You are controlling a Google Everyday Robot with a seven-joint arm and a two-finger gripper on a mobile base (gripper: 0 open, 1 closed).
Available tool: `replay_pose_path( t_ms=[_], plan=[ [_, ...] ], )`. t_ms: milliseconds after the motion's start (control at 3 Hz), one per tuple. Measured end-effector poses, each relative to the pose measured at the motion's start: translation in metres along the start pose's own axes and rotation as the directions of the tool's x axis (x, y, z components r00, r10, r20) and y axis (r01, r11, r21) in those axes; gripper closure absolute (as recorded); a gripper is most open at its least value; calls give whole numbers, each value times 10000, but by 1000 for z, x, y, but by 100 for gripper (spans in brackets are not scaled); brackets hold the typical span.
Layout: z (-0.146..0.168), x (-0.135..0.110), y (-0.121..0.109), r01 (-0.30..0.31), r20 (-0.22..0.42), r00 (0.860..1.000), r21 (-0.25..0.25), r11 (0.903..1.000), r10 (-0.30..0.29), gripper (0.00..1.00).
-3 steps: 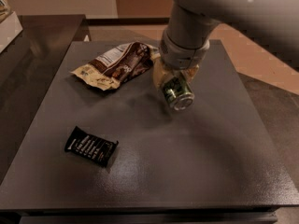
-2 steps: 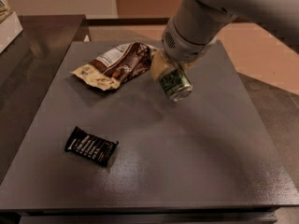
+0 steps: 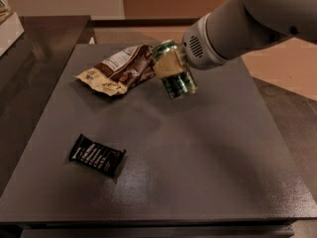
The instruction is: Place green can upright
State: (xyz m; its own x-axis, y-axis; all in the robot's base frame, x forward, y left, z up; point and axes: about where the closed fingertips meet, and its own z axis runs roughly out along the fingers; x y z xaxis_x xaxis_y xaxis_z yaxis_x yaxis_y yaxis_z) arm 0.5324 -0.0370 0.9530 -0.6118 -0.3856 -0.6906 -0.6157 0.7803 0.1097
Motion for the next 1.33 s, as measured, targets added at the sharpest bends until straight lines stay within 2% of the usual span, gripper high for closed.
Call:
replay_pose_path(
  t_ms=[333,667,1000,1333],
  plan=[
    [-12,-5,5,98,1412,9900,-838,9964,22,100],
    [-24,-3,10,429,2426,9701,-1805,9826,22,100],
    [-35,8,14,1444,3183,9458,-2335,9616,-648,100],
    [-44,23,19,2967,3797,9018,-1963,9346,-2066,100]
  ],
)
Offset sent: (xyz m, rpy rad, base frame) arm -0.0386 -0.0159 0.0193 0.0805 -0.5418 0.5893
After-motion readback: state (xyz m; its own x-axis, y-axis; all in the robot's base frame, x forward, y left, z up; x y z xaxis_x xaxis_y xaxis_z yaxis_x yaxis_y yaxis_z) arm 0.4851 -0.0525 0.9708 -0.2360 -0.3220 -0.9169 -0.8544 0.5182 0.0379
